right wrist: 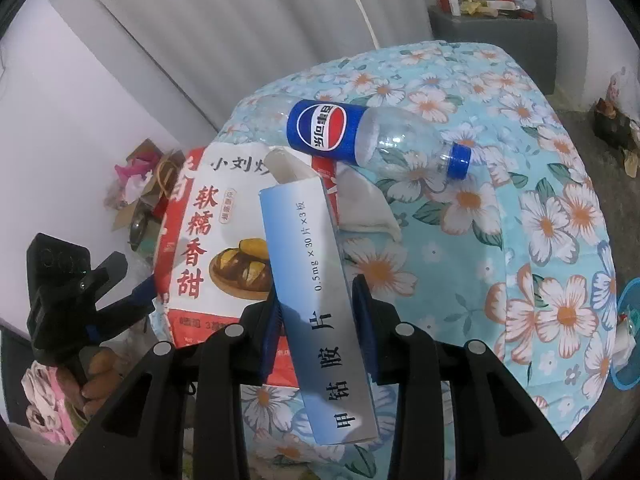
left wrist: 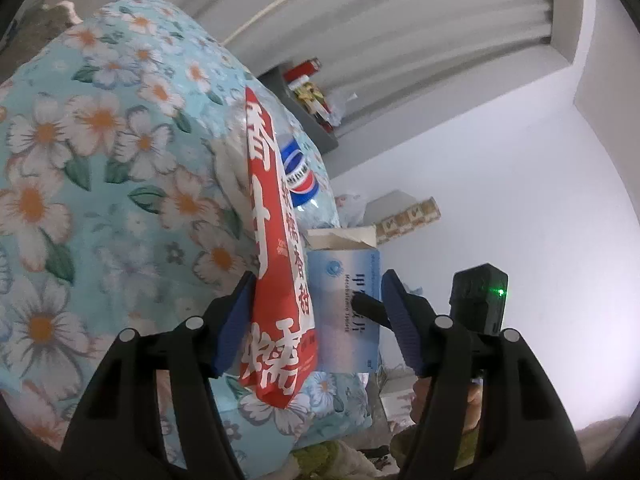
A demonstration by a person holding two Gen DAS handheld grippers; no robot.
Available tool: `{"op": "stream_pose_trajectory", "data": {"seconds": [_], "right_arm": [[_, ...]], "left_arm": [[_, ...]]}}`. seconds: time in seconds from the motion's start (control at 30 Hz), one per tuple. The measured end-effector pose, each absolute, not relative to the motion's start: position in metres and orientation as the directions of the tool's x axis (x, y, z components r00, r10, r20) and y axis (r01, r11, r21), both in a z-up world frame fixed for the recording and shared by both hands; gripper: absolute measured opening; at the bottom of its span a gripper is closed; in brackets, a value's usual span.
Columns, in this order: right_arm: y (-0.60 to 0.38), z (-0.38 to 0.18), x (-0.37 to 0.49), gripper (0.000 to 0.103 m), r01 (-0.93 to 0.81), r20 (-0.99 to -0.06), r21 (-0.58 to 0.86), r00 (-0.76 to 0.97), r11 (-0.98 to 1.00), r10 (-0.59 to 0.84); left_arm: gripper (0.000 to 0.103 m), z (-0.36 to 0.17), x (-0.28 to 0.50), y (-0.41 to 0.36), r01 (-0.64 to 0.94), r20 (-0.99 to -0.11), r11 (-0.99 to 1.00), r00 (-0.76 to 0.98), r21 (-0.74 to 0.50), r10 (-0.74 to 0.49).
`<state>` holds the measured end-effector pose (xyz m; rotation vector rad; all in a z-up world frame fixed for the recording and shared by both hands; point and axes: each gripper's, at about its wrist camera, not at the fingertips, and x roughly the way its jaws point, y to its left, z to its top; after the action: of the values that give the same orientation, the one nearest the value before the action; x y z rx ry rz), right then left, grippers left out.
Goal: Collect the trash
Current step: 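Grasp the red snack bag with the left tool while the right holds the medicine box, then carry the snack bag and medicine box over the blue wastebasket and open both tools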
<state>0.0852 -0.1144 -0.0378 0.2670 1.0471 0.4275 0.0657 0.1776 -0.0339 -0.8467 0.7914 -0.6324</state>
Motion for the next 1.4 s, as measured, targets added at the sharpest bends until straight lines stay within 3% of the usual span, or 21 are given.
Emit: {"op": "stream_pose_trajectory", "data": {"seconds": [0.33, 0.77, 1.4], "right_arm": [[-0.124, -0.04, 0.086, 0.034, -0.205, -0.768, 0.432, 0.427, 0.878, 0.478], [-0.135, -0.03, 0.079, 0.034, -0.199, -0.751, 0.435, 0.458, 0.878, 0.476], [-0.159, -0.026, 0.064, 0.034, -0.135, -0.725, 0.444, 0.527, 0.886, 0.443]], "left_arm": [[0.02, -0.039, 0.072, 0.161, 0.137, -0.421, 0.568, 0.537, -0.812, -0.731], [0.012, -0.024, 0.063, 0.164, 0.205, -0.369, 0.561, 0.568, -0.802, -0.736], [0.009, 0.004, 0.053, 0.16, 0.331, -0.346, 0.584, 0.558, -0.741, -0.754]]}}
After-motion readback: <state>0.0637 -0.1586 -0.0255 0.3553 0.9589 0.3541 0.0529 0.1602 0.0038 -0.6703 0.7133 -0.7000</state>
